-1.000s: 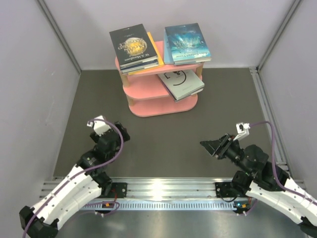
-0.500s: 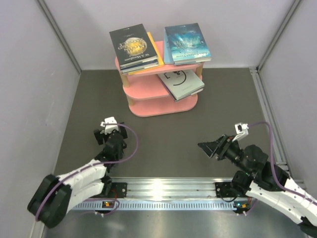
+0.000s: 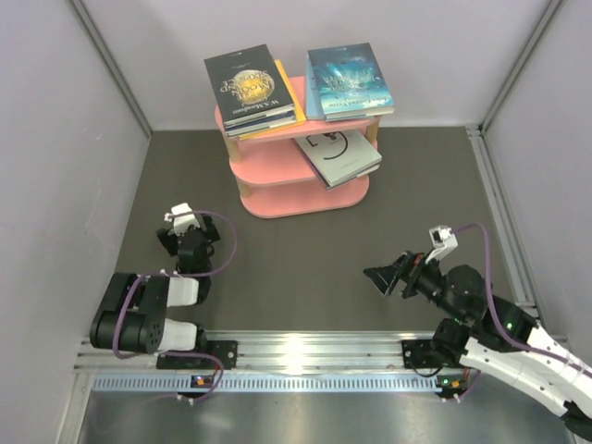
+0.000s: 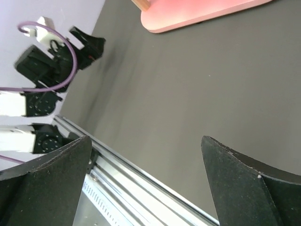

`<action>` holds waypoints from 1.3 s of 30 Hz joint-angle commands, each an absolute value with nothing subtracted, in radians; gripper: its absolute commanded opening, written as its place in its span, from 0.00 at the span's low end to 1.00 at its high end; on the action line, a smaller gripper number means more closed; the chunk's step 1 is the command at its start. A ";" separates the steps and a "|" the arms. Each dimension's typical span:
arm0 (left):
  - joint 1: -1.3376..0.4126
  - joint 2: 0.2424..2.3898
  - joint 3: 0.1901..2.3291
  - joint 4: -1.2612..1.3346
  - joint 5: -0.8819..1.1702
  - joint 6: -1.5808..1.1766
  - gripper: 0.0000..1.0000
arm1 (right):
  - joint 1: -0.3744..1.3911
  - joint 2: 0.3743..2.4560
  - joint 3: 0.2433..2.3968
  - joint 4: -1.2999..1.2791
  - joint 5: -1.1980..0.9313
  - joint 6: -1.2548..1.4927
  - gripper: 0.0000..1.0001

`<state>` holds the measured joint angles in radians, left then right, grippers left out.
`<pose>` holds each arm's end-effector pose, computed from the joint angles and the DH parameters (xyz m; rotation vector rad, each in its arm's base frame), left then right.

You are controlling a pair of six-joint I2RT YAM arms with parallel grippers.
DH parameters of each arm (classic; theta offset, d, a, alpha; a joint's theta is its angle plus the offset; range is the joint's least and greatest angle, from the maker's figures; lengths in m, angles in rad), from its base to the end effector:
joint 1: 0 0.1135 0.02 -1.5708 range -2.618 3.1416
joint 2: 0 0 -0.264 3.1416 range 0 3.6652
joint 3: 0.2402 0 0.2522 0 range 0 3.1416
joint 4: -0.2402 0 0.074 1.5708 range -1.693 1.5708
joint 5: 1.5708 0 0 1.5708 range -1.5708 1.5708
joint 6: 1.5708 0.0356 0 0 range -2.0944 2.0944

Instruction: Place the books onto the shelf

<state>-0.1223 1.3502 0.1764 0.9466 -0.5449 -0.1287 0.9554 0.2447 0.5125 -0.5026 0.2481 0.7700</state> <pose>0.2147 -0.0078 0.1449 -0.3905 1.7314 0.3078 0.0589 0.0682 0.2749 0.0103 1.9152 0.9878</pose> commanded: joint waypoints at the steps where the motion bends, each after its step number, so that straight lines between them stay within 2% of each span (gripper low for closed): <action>1: -0.074 1.406 0.215 1.111 -0.379 -0.117 0.99 | 0.959 0.285 0.537 -0.433 0.272 0.721 1.00; 4: -0.061 1.635 0.169 1.468 -0.340 -0.080 0.97 | 0.959 0.346 0.532 -0.376 0.267 0.707 1.00; 5: -0.060 1.623 0.164 1.483 -0.319 -0.087 0.99 | 0.960 0.359 0.529 -0.362 0.267 0.706 1.00; 6: -0.055 1.535 0.205 1.259 -0.287 -0.104 0.99 | 0.960 0.374 0.528 -0.348 0.268 0.703 1.00; 7: -0.052 1.534 0.230 1.196 -0.301 -0.116 0.95 | 0.960 0.388 0.528 -0.324 0.271 0.703 1.00; 9: -0.052 1.609 0.248 1.285 -0.311 -0.078 0.94 | 0.960 0.428 0.523 -0.310 0.287 0.719 1.00; 11: -0.054 1.574 0.281 1.154 -0.301 -0.096 0.94 | 0.960 0.465 0.509 -0.305 0.363 0.744 1.00; 12: -0.054 1.559 0.297 1.119 -0.295 -0.104 0.99 | 0.960 0.477 0.506 -0.316 0.415 0.755 1.00; 15: -0.054 1.592 0.272 1.210 -0.298 -0.078 0.99 | 0.960 0.537 0.541 -0.385 0.573 0.712 1.00; 18: -0.054 1.585 0.276 1.195 -0.296 -0.083 0.99 | 0.960 0.589 0.606 -0.504 0.777 0.698 1.00; 25: -0.054 1.589 0.275 1.200 -0.296 -0.080 0.99 | 0.909 0.641 0.554 -0.442 0.977 0.582 1.00; 26: -0.055 1.588 0.275 1.200 -0.296 -0.080 0.99 | 0.867 0.661 0.539 -0.407 0.938 0.549 1.00; 27: -0.055 1.588 0.275 1.200 -0.296 -0.080 0.99 | 0.811 0.682 0.523 -0.361 0.732 0.511 1.00; 28: -0.054 1.588 0.275 1.201 -0.295 -0.080 0.99 | 0.663 0.742 0.508 -0.272 0.594 0.441 1.00; 30: -0.055 1.589 0.276 1.200 -0.298 -0.080 0.99 | 0.533 0.802 0.512 -0.230 0.383 0.430 1.00; 31: -0.055 1.588 0.275 1.201 -0.296 -0.080 0.99 | 0.458 0.834 0.512 -0.215 0.370 0.405 1.00; 38: -0.054 1.586 0.276 1.200 -0.295 -0.081 0.99 | 0.273 0.847 0.416 0.072 0.396 0.115 1.00; 39: -0.054 1.588 0.276 1.200 -0.295 -0.081 0.99 | 0.199 0.848 0.393 0.102 0.378 0.110 1.00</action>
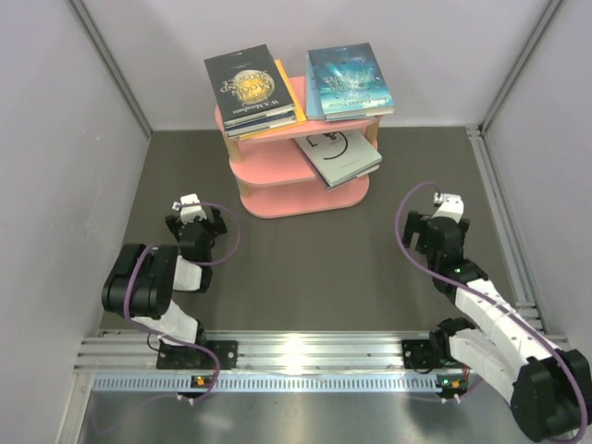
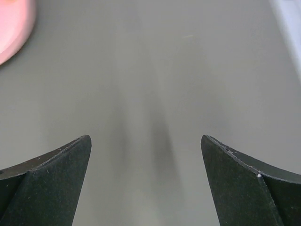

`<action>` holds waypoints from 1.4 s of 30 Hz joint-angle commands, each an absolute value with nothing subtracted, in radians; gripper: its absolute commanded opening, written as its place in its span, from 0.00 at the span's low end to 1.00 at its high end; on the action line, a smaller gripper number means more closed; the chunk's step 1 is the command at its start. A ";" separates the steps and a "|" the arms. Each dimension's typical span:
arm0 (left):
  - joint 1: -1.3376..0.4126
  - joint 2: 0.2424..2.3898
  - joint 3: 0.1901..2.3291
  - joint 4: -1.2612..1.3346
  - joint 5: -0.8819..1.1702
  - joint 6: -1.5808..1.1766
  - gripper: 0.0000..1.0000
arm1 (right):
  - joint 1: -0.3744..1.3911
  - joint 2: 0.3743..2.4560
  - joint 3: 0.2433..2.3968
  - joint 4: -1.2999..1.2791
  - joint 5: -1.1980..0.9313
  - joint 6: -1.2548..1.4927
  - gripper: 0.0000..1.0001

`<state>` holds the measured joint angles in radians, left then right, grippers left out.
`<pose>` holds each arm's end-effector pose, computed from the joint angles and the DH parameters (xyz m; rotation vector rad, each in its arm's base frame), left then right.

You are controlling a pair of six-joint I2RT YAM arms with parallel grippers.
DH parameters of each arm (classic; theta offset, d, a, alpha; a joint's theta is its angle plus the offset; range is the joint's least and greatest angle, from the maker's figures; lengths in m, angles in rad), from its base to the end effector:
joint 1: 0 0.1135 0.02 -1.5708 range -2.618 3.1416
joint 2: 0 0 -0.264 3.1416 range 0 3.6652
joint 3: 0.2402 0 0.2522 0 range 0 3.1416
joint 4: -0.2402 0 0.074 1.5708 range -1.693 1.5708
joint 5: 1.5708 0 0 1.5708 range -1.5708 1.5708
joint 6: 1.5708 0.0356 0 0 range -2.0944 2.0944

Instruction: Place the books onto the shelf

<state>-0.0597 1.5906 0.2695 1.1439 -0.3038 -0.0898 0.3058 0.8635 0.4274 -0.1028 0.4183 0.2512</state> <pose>0.2504 -0.0043 0.1359 -0.2474 1.7247 0.1558 0.1829 0.0426 0.2104 0.1904 2.0515 -0.0985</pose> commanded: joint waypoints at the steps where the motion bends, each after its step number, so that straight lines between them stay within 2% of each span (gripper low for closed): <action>1: -0.055 1.588 0.276 1.200 -0.296 -0.080 0.99 | 0.154 0.857 0.381 0.115 0.364 0.113 1.00; 3: -0.054 1.589 0.276 1.198 -0.296 -0.081 0.99 | 0.051 0.874 0.348 0.191 0.356 0.132 1.00; 7: -0.054 1.588 0.276 1.198 -0.296 -0.080 0.99 | -0.024 0.969 0.230 0.437 0.337 0.147 1.00; 8: -0.055 1.588 0.275 1.201 -0.295 -0.081 0.99 | -0.031 0.985 0.251 0.413 0.344 0.150 1.00; 12: -0.055 1.588 0.276 1.198 -0.296 -0.080 0.99 | -0.031 1.045 0.200 0.738 0.276 0.115 1.00; 18: -0.054 1.589 0.276 1.200 -0.296 -0.080 0.99 | -0.035 1.170 0.173 1.022 0.187 0.066 1.00; 23: -0.054 1.588 0.276 1.200 -0.296 -0.080 0.99 | -0.061 1.376 0.199 1.199 0.128 0.104 1.00; 25: -0.055 1.589 0.276 1.198 -0.295 -0.081 0.99 | -0.061 1.352 0.192 1.170 0.090 0.083 1.00; 27: -0.054 1.588 0.276 1.200 -0.296 -0.081 0.99 | -0.067 1.321 0.128 1.257 0.208 0.142 1.00; 29: -0.055 1.588 0.276 1.200 -0.296 -0.080 0.99 | -0.087 1.293 0.100 1.279 0.224 0.170 1.00; 31: -0.055 1.588 0.276 1.200 -0.296 -0.080 0.99 | -0.104 1.301 0.095 1.293 0.138 0.150 1.00; 35: -0.055 1.589 0.276 1.200 -0.295 -0.080 0.99 | -0.088 1.484 0.200 1.328 -0.117 0.046 1.00; 37: -0.055 1.588 0.276 1.200 -0.296 -0.081 0.99 | -0.037 1.443 0.259 1.130 -0.014 0.014 1.00; 38: -0.055 1.588 0.276 1.198 -0.296 -0.080 0.99 | -0.008 1.451 0.258 1.169 0.042 0.008 1.00; 42: -0.055 1.589 0.276 1.200 -0.296 -0.080 0.99 | -0.008 1.450 0.258 1.155 0.046 0.008 1.00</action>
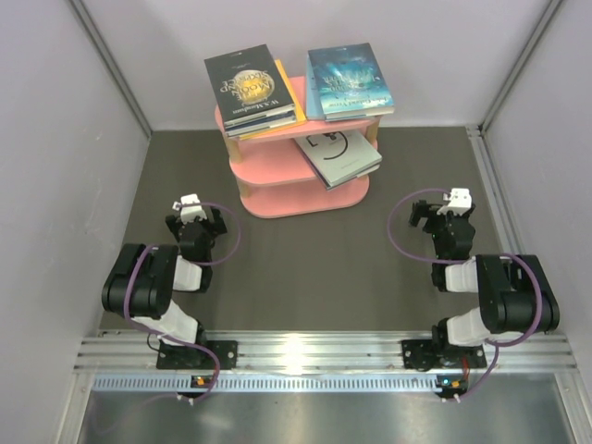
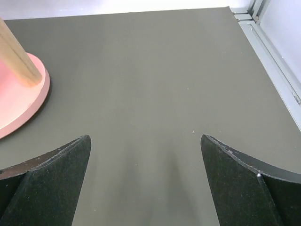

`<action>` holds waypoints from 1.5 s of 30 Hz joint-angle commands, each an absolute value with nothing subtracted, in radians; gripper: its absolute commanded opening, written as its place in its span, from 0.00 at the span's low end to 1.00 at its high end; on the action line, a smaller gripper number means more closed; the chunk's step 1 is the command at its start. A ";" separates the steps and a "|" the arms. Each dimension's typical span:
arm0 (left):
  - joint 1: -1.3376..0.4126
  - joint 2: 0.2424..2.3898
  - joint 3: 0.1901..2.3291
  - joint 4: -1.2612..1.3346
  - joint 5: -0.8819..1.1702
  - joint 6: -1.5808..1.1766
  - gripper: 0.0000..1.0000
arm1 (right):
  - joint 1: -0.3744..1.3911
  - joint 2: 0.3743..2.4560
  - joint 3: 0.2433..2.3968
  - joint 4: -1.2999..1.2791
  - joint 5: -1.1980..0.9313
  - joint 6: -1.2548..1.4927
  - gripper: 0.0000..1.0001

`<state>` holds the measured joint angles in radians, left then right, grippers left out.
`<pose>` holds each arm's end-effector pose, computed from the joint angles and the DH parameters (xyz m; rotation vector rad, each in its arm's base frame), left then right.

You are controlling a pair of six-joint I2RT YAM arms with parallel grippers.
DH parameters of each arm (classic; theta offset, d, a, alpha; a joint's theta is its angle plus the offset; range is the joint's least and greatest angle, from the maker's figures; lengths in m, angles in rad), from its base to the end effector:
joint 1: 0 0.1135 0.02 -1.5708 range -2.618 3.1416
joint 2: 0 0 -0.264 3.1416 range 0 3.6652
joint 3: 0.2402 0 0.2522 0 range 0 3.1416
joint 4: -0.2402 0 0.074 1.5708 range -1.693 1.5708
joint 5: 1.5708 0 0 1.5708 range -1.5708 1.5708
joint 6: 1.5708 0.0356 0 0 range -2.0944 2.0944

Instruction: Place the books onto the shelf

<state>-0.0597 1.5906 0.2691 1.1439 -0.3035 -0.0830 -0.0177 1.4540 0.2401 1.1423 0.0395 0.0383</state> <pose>0.2503 -0.0043 0.1358 -0.2413 1.7261 0.1606 0.2403 -0.0057 0.1593 0.0762 1.6406 -0.0167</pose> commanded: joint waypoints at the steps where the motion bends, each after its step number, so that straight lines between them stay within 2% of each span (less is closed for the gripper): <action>1: -0.055 1.588 0.276 1.198 -0.296 -0.080 0.99 | -0.008 1.450 0.261 1.144 0.045 0.009 1.00; 35: -0.055 1.588 0.275 1.200 -0.296 -0.080 0.99 | -0.008 1.451 0.253 1.164 0.067 -0.026 1.00; 45: -0.054 1.588 0.276 1.198 -0.296 -0.080 0.99 | 0.055 1.450 0.241 1.186 0.126 -0.043 1.00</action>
<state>-0.0597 1.5906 0.2695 1.1439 -0.3035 -0.0834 0.0441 1.4544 0.2420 1.1297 0.1093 -0.0269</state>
